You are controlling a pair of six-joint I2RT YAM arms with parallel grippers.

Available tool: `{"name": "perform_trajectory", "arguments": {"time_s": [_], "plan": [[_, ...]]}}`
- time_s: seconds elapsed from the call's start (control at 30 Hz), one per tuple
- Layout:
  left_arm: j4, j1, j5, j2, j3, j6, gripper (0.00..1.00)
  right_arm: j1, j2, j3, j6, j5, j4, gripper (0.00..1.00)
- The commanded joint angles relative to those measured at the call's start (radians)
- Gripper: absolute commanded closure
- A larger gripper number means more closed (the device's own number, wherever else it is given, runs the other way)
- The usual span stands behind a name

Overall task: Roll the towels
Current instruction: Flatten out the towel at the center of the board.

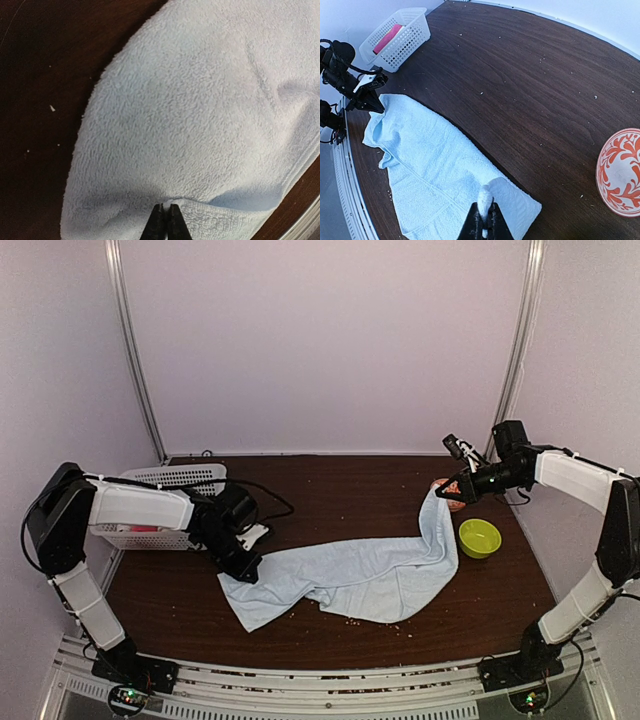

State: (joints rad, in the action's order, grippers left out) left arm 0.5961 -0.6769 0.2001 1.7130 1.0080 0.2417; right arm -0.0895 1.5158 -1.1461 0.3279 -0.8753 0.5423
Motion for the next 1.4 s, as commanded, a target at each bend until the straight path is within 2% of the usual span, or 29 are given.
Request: {"name": "perform_trajectory", "arguments": {"time_s": [0.0,0.1,0.17,0.3,0.47,0.6,0.73,0.87,1.03,1.2,1.3,1.37], "plan": [[0.009,0.002,-0.047,-0.037,0.05,-0.024,1.0,-0.002,0.0,-0.009,-0.016,-0.003,-0.009,1.0],[0.062,0.013,-0.127,-0.116,0.126,-0.03,1.0,0.008,0.022,-0.09,-0.016,-0.002,0.036,1.0],[0.1,0.039,-0.159,-0.181,0.187,-0.032,1.0,0.033,0.053,-0.198,-0.023,-0.004,0.077,1.0],[0.174,0.1,-0.314,-0.295,0.349,-0.042,1.0,0.086,0.121,-0.43,-0.048,0.014,0.116,1.0],[0.182,0.147,-0.472,-0.404,0.514,-0.068,1.0,0.143,0.199,-0.709,-0.096,-0.015,0.19,1.0],[0.18,0.149,-0.549,-0.457,0.574,-0.066,1.0,0.185,0.179,-0.833,-0.142,-0.038,0.188,1.0],[0.167,0.15,-0.573,-0.523,0.571,-0.05,1.0,0.216,0.091,-0.811,-0.177,-0.077,0.129,1.0],[0.152,0.15,-0.549,-0.599,0.541,-0.041,1.0,0.221,-0.032,-0.69,-0.181,-0.105,0.086,1.0],[0.081,0.15,-0.368,-0.743,0.458,-0.065,1.0,0.223,-0.245,-0.508,-0.122,-0.157,0.091,1.0],[0.076,0.151,-0.272,-0.886,0.417,-0.078,1.0,0.224,-0.486,-0.364,-0.031,-0.198,0.144,1.0],[0.111,0.15,-0.346,-0.906,0.401,-0.076,1.0,0.224,-0.49,-0.37,0.006,-0.156,0.222,1.0],[0.119,0.149,-0.41,-0.884,0.393,-0.063,1.0,0.224,-0.466,-0.372,-0.007,-0.095,0.197,1.0]]}}
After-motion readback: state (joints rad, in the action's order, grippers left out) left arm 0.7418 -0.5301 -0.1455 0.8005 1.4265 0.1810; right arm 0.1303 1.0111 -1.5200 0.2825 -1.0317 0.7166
